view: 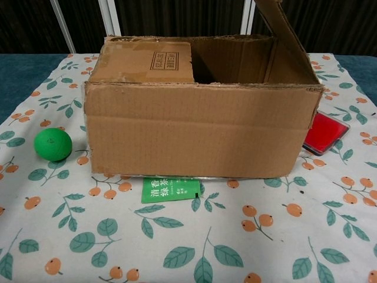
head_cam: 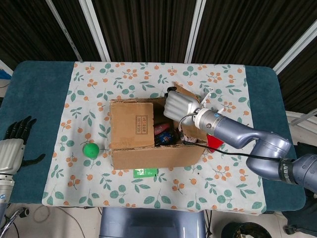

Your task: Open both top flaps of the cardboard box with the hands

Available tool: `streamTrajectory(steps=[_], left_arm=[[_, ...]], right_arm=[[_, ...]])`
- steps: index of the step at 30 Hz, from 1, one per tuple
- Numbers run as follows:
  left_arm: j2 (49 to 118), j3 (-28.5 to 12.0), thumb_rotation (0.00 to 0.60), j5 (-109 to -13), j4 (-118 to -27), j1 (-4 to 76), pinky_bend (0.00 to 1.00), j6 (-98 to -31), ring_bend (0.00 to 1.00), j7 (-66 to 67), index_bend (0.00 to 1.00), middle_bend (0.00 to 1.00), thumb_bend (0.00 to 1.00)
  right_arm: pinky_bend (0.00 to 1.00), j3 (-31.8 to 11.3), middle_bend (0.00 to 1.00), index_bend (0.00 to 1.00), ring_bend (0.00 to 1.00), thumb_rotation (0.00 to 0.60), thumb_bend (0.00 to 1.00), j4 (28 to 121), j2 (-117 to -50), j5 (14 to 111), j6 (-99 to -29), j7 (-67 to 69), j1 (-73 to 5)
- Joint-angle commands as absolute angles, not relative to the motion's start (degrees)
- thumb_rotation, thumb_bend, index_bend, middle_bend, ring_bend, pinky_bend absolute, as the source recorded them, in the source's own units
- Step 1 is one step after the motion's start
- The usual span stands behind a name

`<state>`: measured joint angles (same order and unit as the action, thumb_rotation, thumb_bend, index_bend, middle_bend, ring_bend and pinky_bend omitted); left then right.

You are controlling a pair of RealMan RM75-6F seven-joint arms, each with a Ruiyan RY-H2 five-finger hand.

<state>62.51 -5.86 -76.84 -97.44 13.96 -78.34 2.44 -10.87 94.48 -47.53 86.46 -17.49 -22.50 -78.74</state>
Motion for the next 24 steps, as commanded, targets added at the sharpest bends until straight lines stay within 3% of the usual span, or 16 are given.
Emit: streamTrajectory(steps=[1,24], left_arm=[[62.5,-5.87,0.6,-76.81,-97.44,13.94,0.03,-78.21,0.0,2.44,0.0,0.0,0.13],[62.34,-6.28,0.6,-76.77,-97.61,13.69,0.03,-77.86,0.0,2.28,0.0,0.0,0.13]], right_arm=[[0.31,-10.99,0.39,0.56,0.3,0.6,1.0,94.85,-46.6,85.7,-17.18,-23.25,-78.62],[0.31,-11.73,0.39,0.56,0.29,0.6,1.0,97.37,-41.14,82.37,-16.45,-26.4,-78.05]])
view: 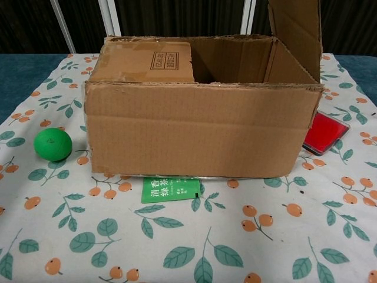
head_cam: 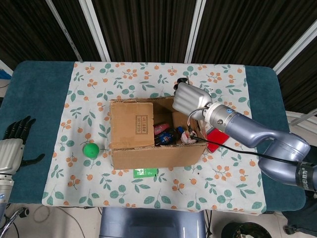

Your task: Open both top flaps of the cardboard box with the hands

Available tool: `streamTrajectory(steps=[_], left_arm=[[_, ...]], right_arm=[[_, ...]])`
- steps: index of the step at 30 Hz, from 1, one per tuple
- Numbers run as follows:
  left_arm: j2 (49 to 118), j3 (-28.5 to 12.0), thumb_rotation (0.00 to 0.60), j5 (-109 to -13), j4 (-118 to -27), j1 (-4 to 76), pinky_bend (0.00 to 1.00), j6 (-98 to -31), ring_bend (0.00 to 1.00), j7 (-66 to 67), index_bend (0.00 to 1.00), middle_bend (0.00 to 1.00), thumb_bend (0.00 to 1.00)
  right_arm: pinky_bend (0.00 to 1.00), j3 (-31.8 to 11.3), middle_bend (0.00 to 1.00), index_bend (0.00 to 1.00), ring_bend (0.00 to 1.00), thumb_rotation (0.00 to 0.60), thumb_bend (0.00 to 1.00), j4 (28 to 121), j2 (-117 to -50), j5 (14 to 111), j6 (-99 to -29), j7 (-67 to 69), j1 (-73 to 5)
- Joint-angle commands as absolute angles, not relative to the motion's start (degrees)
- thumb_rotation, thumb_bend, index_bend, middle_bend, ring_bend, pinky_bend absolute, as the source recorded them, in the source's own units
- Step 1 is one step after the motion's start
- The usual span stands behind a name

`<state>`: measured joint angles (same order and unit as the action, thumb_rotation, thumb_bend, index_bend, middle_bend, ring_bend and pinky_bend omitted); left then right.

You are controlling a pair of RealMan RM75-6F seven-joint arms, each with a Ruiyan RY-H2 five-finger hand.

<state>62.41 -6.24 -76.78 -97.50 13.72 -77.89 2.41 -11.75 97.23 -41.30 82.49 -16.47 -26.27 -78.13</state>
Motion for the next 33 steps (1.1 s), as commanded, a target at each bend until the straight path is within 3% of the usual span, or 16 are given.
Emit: streamTrajectory(steps=[1,19,33], left_arm=[[62.31,-6.29,0.6,-76.79,-97.61,13.67,0.03,-77.87,0.0,2.29,0.0,0.0,0.13],[61.96,-6.1,0.6,-76.92,-98.54,13.59,0.03,-77.03,0.0,1.78,0.0,0.0,0.13],[62.01,-6.13,0.6,-76.89,-98.39,13.48,0.03,-76.96,0.0,1.97,0.0,0.0,0.13]], right_arm=[[0.31,-11.7,0.39,0.56,0.29,0.6,1.0,97.44,-41.04,82.35,-16.44,-26.54,-78.01],[0.31,-10.41,0.38,0.56,0.29,0.6,1.0,95.54,-36.99,78.55,-16.86,-30.35,-75.77],[0.31,-6.18,0.38,0.56,0.29,0.6,1.0,94.8,-36.23,74.2,-18.75,-34.44,-71.38]])
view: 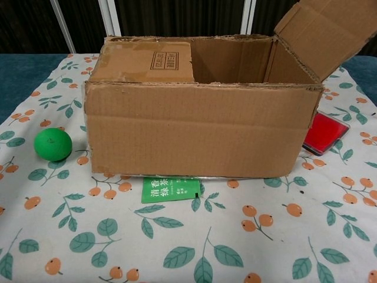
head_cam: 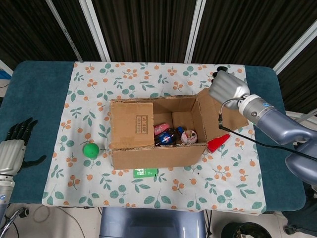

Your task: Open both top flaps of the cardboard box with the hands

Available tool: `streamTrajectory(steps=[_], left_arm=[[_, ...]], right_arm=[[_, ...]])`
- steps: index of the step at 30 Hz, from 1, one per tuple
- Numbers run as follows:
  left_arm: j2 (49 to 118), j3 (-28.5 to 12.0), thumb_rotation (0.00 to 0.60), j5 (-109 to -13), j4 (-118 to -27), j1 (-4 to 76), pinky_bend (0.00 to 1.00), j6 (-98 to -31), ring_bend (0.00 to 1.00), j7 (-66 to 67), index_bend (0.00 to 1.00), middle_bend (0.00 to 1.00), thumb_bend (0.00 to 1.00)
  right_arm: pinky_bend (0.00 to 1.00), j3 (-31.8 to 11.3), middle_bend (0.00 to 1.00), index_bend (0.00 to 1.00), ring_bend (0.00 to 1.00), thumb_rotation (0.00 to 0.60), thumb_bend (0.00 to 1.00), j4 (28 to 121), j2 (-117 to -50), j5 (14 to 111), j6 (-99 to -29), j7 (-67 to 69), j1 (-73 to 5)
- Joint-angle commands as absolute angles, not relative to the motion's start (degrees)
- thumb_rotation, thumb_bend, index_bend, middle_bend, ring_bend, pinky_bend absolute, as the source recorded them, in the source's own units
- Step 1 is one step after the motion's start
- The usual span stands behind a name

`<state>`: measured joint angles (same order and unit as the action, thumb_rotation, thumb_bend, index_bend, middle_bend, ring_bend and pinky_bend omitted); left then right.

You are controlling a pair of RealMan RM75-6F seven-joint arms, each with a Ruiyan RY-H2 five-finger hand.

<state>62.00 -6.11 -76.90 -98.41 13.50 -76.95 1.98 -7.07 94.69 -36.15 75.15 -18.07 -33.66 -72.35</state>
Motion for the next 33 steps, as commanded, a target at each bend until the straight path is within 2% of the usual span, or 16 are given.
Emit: streamTrajectory(steps=[1,10,13,15,18,23,26,33], left_arm=[[62.02,-6.15,0.6,-76.88,-98.38,13.48,0.03,-76.95,0.0,1.98,0.0,0.0,0.13],[62.17,-6.18,0.6,-76.76,-98.3,13.57,0.03,-76.7,0.0,2.27,0.0,0.0,0.13],[62.17,-6.33,0.6,-76.81,-98.41,13.62,0.03,-76.81,0.0,2.36,0.0,0.0,0.13],[62.17,-6.46,0.6,-76.85,-98.49,13.74,0.03,-76.84,0.0,2.65,0.0,0.0,0.13],[62.14,-6.59,0.6,-76.89,-98.62,13.95,0.03,-76.81,0.0,3.42,0.0,0.0,0.13],[61.89,-6.62,0.6,-76.62,-99.45,14.5,0.03,-76.01,0.0,5.06,0.0,0.0,0.13],[61.56,-6.99,0.6,-76.72,-100.2,15.21,0.03,-75.54,0.0,6.2,0.0,0.0,0.13],[59.94,-8.67,0.6,-77.33,-103.24,18.07,0.03,-73.64,0.0,9.3,0.0,0.0,0.13]], right_arm=[[0.31,-5.9,0.38,0.56,0.29,0.6,1.0,94.92,-36.29,73.8,-19.05,-34.63,-71.01],[0.31,-3.34,0.38,0.56,0.29,0.6,1.0,96.15,-37.88,69.82,-24.73,-36.46,-66.45],[0.3,-3.19,0.35,0.56,0.27,0.6,0.91,96.98,-38.57,67.56,-30.57,-36.42,-63.31],[0.28,-3.52,0.32,0.54,0.25,0.6,0.82,98.01,-39.25,65.06,-36.77,-35.83,-60.14],[0.26,-4.3,0.26,0.47,0.22,0.6,0.69,100.64,-40.55,60.87,-47.12,-34.53,-54.88],[0.26,-4.81,0.12,0.15,0.13,0.6,0.46,106.32,-43.89,57.1,-66.07,-32.27,-44.45],[0.25,-4.77,0.05,0.03,0.08,0.6,0.38,108.09,-46.1,55.82,-74.21,-29.22,-38.79],[0.24,-4.01,0.02,0.01,0.06,0.6,0.36,108.15,-51.74,57.08,-87.74,-22.18,-28.13]])
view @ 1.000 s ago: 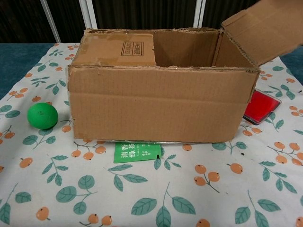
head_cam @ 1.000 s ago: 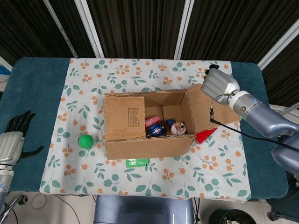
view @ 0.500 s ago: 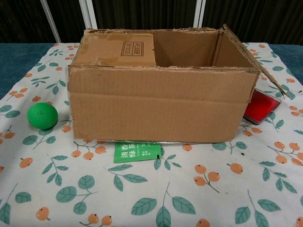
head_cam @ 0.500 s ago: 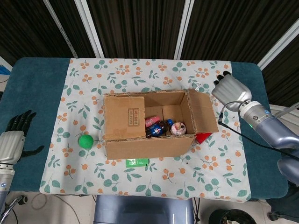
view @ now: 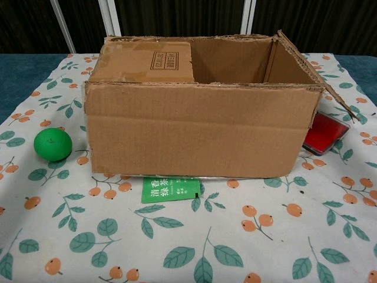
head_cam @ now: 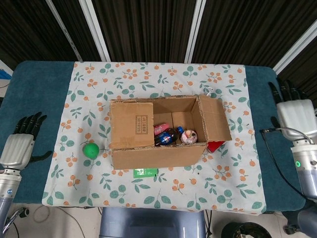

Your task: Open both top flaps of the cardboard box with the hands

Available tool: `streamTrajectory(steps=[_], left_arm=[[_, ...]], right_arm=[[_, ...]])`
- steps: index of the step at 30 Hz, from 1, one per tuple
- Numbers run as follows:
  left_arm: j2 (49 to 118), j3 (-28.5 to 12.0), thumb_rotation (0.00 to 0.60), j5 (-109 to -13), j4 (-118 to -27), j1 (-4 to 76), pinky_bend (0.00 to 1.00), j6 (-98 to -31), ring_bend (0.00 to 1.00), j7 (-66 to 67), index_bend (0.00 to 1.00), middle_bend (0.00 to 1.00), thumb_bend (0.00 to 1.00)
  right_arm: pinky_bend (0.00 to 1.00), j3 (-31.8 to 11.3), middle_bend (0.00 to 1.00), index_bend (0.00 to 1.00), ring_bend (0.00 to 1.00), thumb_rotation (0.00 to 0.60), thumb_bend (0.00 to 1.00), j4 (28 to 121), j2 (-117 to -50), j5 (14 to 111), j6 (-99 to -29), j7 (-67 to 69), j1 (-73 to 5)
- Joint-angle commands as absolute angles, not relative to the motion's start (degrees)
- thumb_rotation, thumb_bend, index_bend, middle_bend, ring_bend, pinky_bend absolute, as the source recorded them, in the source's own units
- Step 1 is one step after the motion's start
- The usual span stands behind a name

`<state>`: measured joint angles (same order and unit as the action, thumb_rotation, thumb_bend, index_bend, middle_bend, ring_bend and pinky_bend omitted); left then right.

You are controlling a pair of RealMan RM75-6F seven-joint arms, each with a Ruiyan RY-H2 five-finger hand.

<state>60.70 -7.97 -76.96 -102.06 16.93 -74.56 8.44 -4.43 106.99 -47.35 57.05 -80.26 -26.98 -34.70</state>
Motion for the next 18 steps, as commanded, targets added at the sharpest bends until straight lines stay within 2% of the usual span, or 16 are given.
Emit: streamTrajectory(steps=[1,7,10,15,18], left_arm=[[59.59,-8.99,0.6,-77.58,-103.74,18.64,0.03,-73.26,0.0,9.78,0.0,0.0,0.13],[56.02,-11.91,0.6,-77.26,-108.76,24.24,0.03,-67.21,0.0,12.31,0.0,0.0,0.15],[53.34,-14.03,0.6,-75.82,-112.0,28.25,0.03,-62.16,0.0,13.22,0.0,0.0,0.25],[48.94,-17.98,0.6,-72.68,-115.35,37.06,0.05,-51.6,0.0,16.33,0.0,0.0,0.51],[47.14,-19.93,0.6,-70.65,-115.19,43.22,0.06,-43.95,0.0,17.79,0.0,0.01,0.6]], right_arm=[[0.24,-3.52,0.02,0.01,0.06,0.6,0.36,107.71,-52.42,57.85,-89.03,-21.65,-26.9],[0.24,-2.01,0.02,0.01,0.06,0.6,0.36,103.49,-57.11,62.38,-95.32,-16.14,-20.42],[0.24,-1.91,0.02,0.01,0.06,0.6,0.36,100.26,-59.76,64.28,-96.7,-12.37,-18.13],[0.24,-1.25,0.02,0.01,0.06,0.6,0.37,93.69,-63.28,66.82,-96.54,-9.81,-15.9],[0.24,-1.74,0.02,0.01,0.06,0.6,0.38,90.88,-64.26,67.75,-95.99,-9.15,-15.53]])
